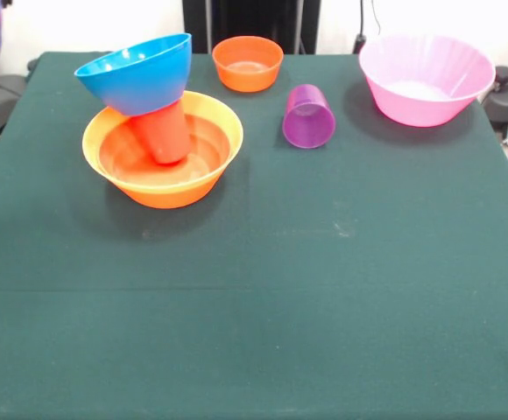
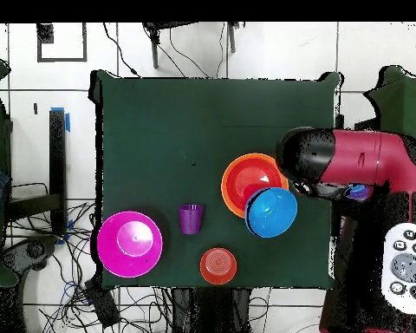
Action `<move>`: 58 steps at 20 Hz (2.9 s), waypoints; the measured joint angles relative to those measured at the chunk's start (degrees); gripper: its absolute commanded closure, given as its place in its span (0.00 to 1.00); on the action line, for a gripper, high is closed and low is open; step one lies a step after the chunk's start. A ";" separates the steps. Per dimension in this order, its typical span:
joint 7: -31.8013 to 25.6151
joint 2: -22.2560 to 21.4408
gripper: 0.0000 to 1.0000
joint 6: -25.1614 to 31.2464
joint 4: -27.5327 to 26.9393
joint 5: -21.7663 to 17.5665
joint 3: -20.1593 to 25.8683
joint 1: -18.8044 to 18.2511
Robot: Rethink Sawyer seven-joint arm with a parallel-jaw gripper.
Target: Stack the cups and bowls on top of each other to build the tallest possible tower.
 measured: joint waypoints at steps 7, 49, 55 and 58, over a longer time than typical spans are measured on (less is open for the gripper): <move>0.01 -2.25 1.00 -0.01 5.18 6.98 -0.04 0.41; 14.21 -11.81 1.00 -2.83 16.62 15.20 -8.07 13.54; 15.29 -11.77 1.00 -7.18 18.57 15.20 -8.52 13.57; 15.87 -11.52 1.00 -9.55 19.63 15.20 -8.72 13.57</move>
